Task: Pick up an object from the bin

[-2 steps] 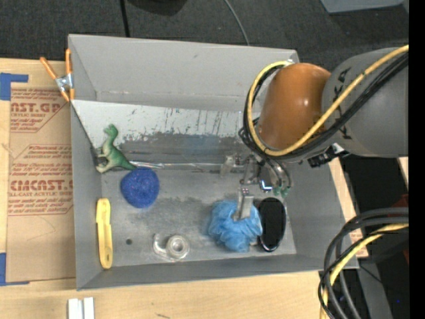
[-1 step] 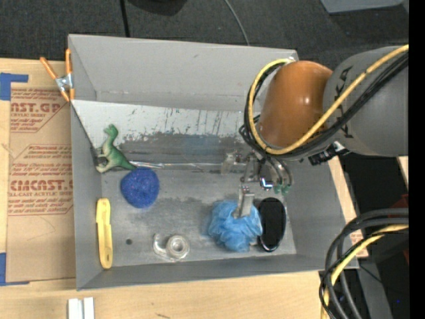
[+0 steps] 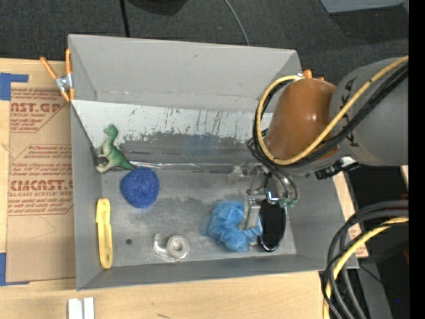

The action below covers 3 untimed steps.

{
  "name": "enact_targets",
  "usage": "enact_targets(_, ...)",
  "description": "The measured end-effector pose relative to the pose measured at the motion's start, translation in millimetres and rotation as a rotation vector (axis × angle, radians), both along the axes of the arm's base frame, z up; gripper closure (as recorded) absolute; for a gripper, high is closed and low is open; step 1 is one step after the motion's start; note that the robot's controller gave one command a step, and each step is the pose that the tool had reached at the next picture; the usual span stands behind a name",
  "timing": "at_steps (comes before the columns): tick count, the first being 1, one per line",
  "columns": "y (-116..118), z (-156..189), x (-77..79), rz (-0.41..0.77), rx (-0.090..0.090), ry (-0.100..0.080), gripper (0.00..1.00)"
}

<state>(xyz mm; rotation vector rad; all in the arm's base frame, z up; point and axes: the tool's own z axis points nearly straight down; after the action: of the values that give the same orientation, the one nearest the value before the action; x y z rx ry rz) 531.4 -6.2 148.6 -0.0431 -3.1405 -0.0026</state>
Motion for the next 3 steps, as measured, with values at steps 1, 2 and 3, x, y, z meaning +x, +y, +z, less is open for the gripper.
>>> enact_targets(1, -11.6, -34.3, -13.0, 0.028, -0.002, -0.003, 0.0)
enact_targets(2, -14.7, -53.8, -20.0, -0.034, 0.001, 0.001, 0.0)
enact_targets(3, -5.6, -78.0, -6.2, -0.121, -0.001, 0.0, 1.0)
